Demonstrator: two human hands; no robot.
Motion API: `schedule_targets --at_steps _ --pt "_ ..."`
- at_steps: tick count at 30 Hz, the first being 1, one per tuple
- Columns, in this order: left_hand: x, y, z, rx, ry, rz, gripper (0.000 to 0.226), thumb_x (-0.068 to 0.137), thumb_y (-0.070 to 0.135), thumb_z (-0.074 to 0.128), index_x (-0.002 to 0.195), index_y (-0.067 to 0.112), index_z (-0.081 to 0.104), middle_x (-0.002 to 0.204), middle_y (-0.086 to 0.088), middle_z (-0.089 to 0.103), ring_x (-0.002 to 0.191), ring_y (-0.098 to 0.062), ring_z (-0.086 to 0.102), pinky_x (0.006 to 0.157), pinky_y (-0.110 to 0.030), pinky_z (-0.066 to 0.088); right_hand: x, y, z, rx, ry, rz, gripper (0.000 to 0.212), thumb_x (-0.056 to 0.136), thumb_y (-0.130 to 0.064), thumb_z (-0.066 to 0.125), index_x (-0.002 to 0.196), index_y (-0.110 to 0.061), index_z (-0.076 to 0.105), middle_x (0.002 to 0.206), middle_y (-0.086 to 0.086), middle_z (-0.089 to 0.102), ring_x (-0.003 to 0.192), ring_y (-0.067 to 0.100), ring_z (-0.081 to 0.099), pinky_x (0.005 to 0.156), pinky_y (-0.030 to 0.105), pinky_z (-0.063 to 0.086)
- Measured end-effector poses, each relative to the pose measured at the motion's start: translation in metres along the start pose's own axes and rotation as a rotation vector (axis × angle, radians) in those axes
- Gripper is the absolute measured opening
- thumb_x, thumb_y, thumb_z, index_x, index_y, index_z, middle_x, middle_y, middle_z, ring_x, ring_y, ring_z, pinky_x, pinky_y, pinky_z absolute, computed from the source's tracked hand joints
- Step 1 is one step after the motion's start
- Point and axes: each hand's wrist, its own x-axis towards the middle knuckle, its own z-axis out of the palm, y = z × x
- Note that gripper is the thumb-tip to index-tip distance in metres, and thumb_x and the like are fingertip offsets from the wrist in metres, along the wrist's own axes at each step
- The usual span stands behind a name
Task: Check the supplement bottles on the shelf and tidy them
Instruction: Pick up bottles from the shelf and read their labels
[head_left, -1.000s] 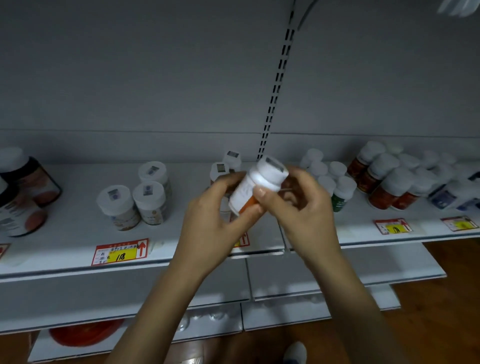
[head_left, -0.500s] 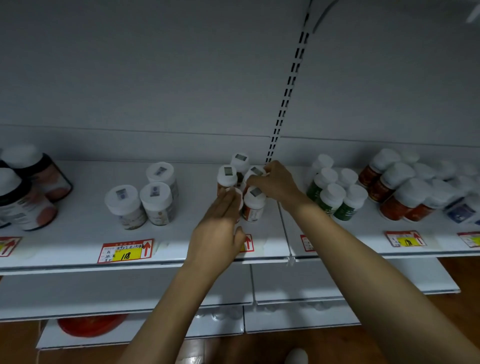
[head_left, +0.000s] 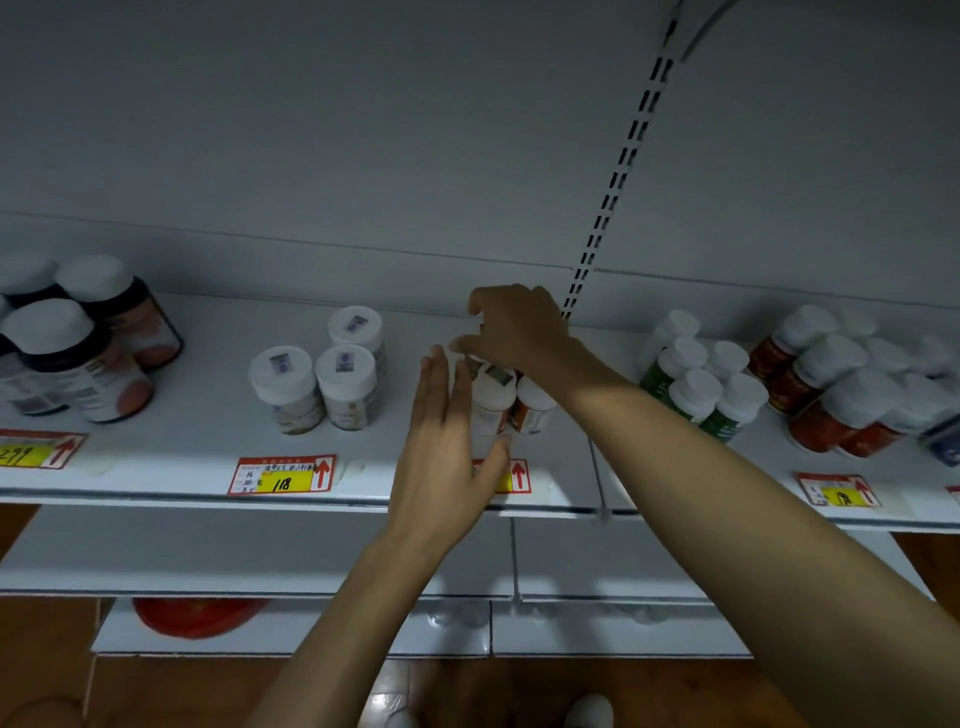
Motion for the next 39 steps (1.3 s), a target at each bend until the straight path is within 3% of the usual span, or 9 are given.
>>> schedule_targets --at_steps 3,8,12,18,23,28,32,35,39 --pt "-0.004 -0.003 -0.012 -0.030 0.049 -0.018 0.072 0.090 0.036 0.054 0.151 0.013 0.023 0.161 -0.008 0.012 0.147 -0.018 0.010 0.112 -0.023 0.014 0.001 -0.004 0.003 -0.025 0.002 -0.026 0.039 0.089 -0.037 0.063 0.117 -0.011 0.060 0.114 0.008 0.064 0.104 0.025 0.058 0.087 0.031 0.038" --pt "-0.003 0.000 -0.032 -0.178 0.192 -0.091 0.076 0.086 0.038 0.054 0.151 0.016 0.021 0.158 -0.007 0.022 0.146 -0.016 0.019 0.114 -0.023 0.018 -0.034 -0.021 -0.037 0.269 0.294 -0.170 0.037 0.086 -0.036 0.068 0.118 -0.018 0.065 0.109 0.007 0.063 0.100 0.021 0.057 0.081 0.032 0.044" --pt "-0.002 0.012 -0.051 -0.276 0.277 -0.077 0.073 0.087 0.049 0.057 0.147 0.028 0.021 0.152 -0.001 0.034 0.141 -0.011 0.029 0.112 -0.018 0.026 -0.072 -0.040 -0.081 0.659 0.349 -0.167 0.019 0.083 -0.037 0.072 0.097 -0.024 0.072 0.089 -0.012 0.067 0.077 -0.003 0.060 0.069 0.012 0.047" --pt "-0.018 0.035 -0.078 -0.788 0.112 -0.134 0.034 0.082 0.034 0.064 0.115 0.024 0.060 0.102 0.011 0.072 0.095 -0.005 0.067 0.081 -0.018 0.051 -0.110 -0.054 -0.088 1.058 0.322 -0.042 0.014 0.089 -0.040 0.064 0.093 -0.027 0.068 0.087 -0.007 0.069 0.077 0.001 0.065 0.066 0.018 0.050" --pt "-0.030 0.046 -0.094 -1.140 -0.053 -0.257 0.026 0.081 0.034 0.063 0.103 0.022 0.067 0.098 -0.007 0.075 0.086 -0.023 0.072 0.083 -0.029 0.057 -0.137 -0.056 -0.065 1.514 0.120 0.014 0.045 0.084 -0.047 0.056 0.114 -0.015 0.064 0.108 0.015 0.070 0.098 0.031 0.067 0.084 0.043 0.053" --pt "-0.037 0.046 -0.094 -1.283 -0.101 -0.334 0.028 0.079 0.032 0.065 0.101 0.016 0.071 0.103 -0.015 0.073 0.088 -0.024 0.071 0.086 -0.034 0.056 -0.151 -0.062 -0.059 1.566 0.141 0.010 0.035 0.078 -0.028 0.065 0.110 -0.015 0.065 0.092 0.004 0.072 0.086 0.020 0.068 0.074 0.032 0.054" --pt "-0.040 0.049 -0.096 -1.608 -0.161 -0.453 0.029 0.080 0.029 0.061 0.096 0.010 0.077 0.105 -0.019 0.071 0.093 -0.028 0.071 0.084 -0.033 0.057 -0.153 -0.060 -0.061 1.689 0.100 0.051 0.026 0.078 -0.030 0.060 0.098 -0.014 0.068 0.085 0.005 0.070 0.077 0.019 0.064 0.065 0.027 0.048" --pt "-0.040 0.050 -0.095 -1.496 -0.034 -0.408 0.019 0.079 0.014 0.071 0.098 0.010 0.073 0.096 -0.011 0.074 0.088 -0.020 0.072 0.083 -0.030 0.058 -0.153 -0.063 -0.060 1.734 0.113 0.080 0.033 0.078 -0.030 0.059 0.103 -0.010 0.065 0.093 0.013 0.068 0.083 0.024 0.063 0.069 0.030 0.048" --pt "-0.039 0.051 -0.095 -1.212 0.143 -0.248 0.046 0.070 0.012 0.078 0.114 0.009 0.064 0.102 -0.005 0.074 0.095 -0.012 0.070 0.080 -0.019 0.053 -0.156 -0.070 -0.058 1.718 0.139 0.051 0.030 0.080 -0.031 0.059 0.106 -0.018 0.065 0.090 0.004 0.071 0.076 0.014 0.066 0.058 0.020 0.049"
